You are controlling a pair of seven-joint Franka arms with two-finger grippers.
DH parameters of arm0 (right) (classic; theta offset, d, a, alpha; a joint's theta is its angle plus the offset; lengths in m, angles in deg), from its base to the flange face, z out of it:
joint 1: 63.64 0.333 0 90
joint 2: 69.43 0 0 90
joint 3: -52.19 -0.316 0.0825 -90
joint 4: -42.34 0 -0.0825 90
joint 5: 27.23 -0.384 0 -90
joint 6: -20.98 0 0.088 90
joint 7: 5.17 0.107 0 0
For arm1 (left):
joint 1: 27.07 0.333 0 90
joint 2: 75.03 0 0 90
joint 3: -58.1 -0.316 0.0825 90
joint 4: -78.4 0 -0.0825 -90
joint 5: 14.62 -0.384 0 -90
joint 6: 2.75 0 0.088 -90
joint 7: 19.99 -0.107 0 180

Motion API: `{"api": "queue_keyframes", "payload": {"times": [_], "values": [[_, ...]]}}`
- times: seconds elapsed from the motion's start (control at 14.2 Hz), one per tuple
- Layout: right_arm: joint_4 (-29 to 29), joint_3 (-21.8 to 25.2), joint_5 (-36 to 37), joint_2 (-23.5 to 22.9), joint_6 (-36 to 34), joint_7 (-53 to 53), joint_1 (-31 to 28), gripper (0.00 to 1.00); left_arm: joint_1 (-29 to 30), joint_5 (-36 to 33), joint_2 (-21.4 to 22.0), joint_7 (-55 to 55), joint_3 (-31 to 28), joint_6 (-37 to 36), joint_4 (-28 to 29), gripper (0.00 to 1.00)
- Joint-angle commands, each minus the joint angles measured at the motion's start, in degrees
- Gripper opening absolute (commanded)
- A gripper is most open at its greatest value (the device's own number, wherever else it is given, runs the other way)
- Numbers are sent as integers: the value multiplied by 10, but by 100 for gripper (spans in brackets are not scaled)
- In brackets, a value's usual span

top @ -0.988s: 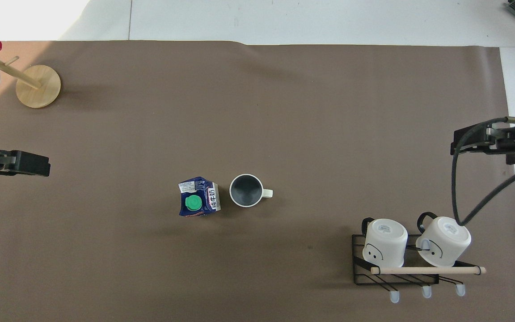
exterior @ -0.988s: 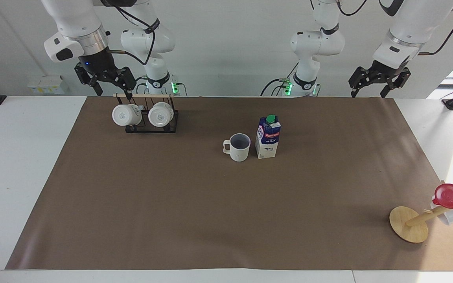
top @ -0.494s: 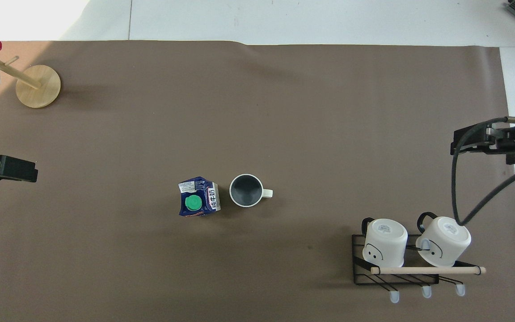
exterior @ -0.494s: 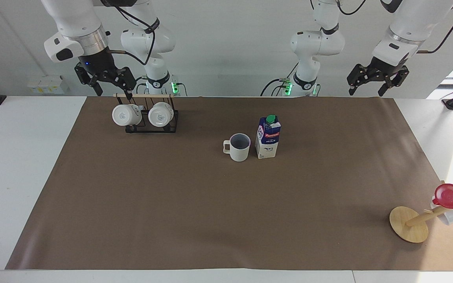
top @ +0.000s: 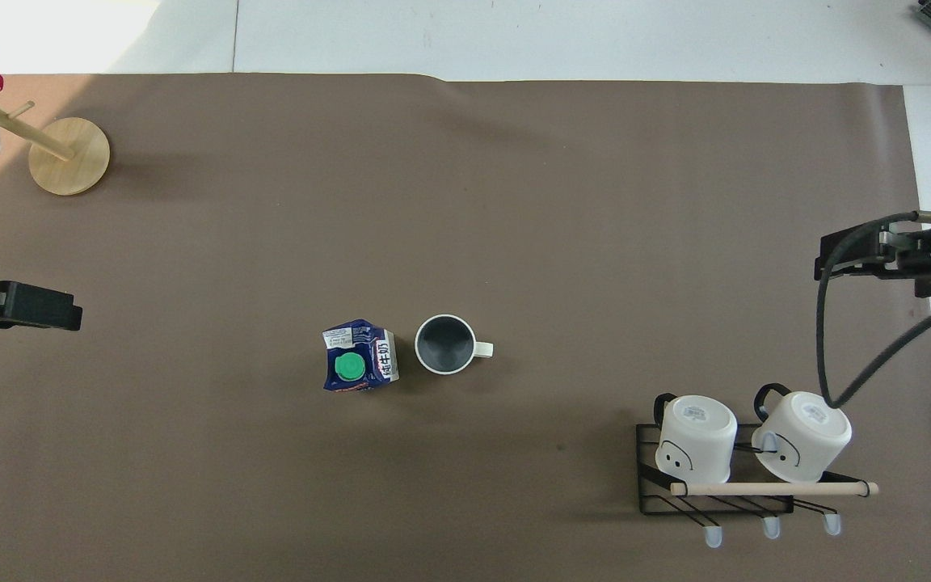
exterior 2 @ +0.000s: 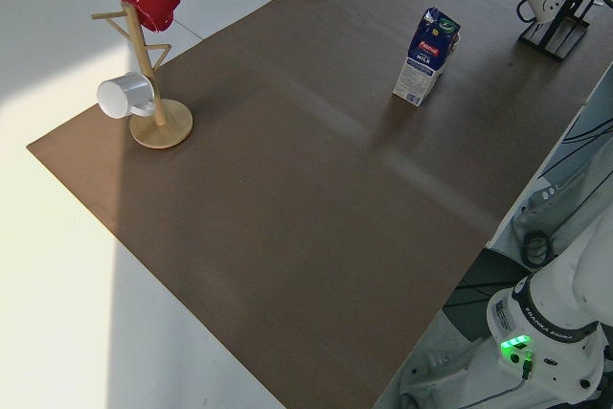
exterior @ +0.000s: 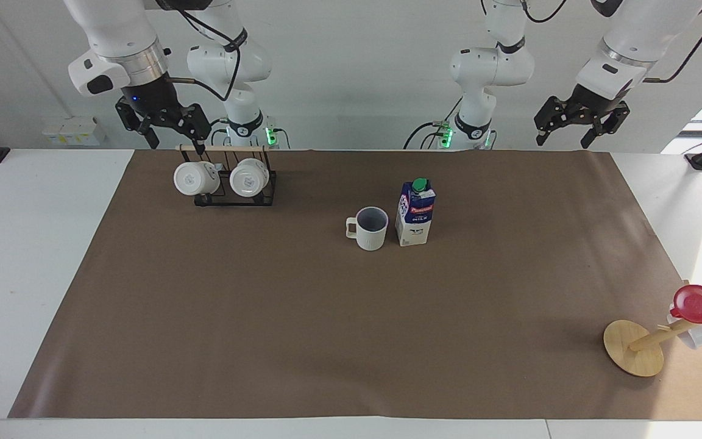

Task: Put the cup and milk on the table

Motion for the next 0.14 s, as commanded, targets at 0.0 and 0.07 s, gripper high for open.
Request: {"api": "queue_keyframes", "payload": {"times": [0.0, 0.07], "values": [[4, 0, -12, 2, -9, -9, -6, 100, 7, 10, 6, -5, 3, -18, -6, 100], [4, 0, -12, 2, -9, -9, -6, 100, 8, 10, 6, -4, 3, -20, -7, 100]]}}
